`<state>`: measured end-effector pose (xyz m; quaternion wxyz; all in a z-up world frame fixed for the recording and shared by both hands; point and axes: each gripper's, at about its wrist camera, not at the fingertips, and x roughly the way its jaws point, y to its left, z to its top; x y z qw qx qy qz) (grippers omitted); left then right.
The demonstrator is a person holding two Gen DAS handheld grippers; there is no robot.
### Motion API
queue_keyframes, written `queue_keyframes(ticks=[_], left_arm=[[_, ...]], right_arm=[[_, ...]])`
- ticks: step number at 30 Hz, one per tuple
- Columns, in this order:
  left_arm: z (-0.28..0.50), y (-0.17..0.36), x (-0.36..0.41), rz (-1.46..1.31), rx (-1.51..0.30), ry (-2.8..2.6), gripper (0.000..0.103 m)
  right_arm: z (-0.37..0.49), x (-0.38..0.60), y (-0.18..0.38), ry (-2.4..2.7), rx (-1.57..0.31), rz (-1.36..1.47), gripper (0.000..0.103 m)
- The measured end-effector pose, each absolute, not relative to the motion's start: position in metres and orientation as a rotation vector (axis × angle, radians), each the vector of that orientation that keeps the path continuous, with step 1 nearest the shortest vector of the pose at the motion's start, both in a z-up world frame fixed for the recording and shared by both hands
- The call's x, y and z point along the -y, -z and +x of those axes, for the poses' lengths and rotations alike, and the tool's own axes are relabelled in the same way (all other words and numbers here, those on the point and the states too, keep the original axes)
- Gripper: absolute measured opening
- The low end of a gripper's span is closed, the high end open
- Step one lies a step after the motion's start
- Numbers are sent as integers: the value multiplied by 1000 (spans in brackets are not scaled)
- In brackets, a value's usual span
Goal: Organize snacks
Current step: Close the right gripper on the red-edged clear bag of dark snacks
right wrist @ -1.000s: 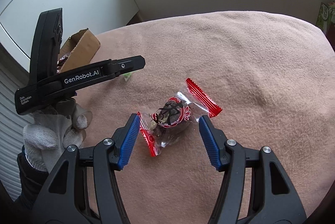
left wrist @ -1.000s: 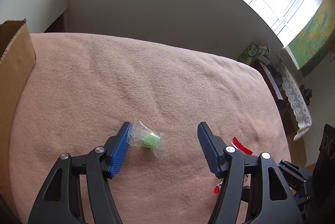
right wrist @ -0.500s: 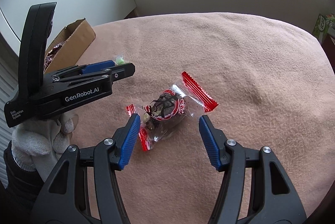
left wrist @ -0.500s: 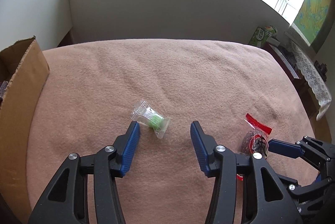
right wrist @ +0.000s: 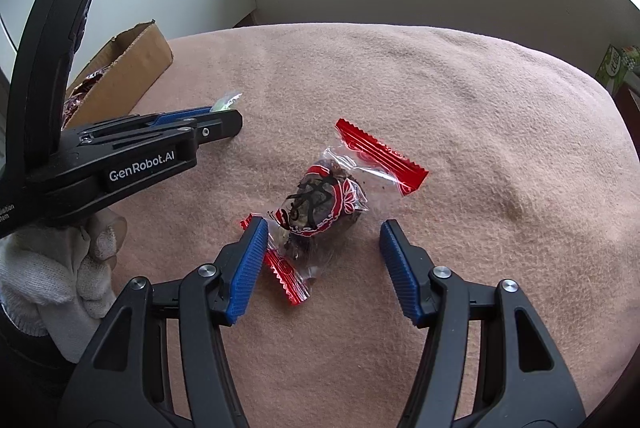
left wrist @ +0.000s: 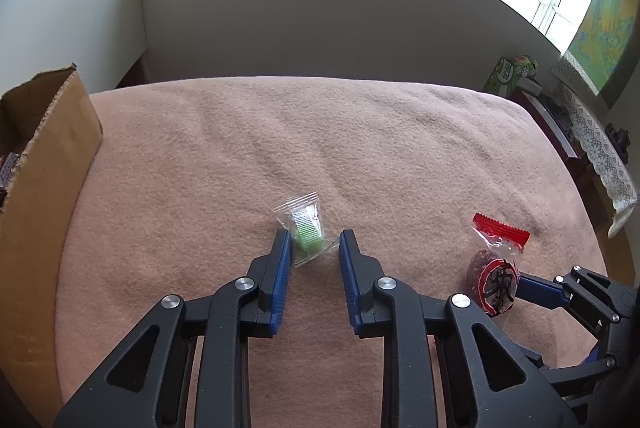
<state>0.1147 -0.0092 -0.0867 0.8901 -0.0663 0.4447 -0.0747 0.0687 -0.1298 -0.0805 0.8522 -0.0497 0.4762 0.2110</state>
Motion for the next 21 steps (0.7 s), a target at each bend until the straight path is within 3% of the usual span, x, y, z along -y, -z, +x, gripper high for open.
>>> queue_keyframes(ticks=[2,6,8,21], left_arm=[[113,86,4,-142,-923,159,21],[109,86,-1,-152,-921,163,21],[108,85,-2,-155,-920,164,21],[101,77,-3,-166,-898,171,21]], right_arm=[[68,128,81,-444,-996,-119,51],[70,130,82,-462,-997,-103,44],[70,134,81,-460,-998,-96,35],[67,152,79,-461,-982,-26,31]])
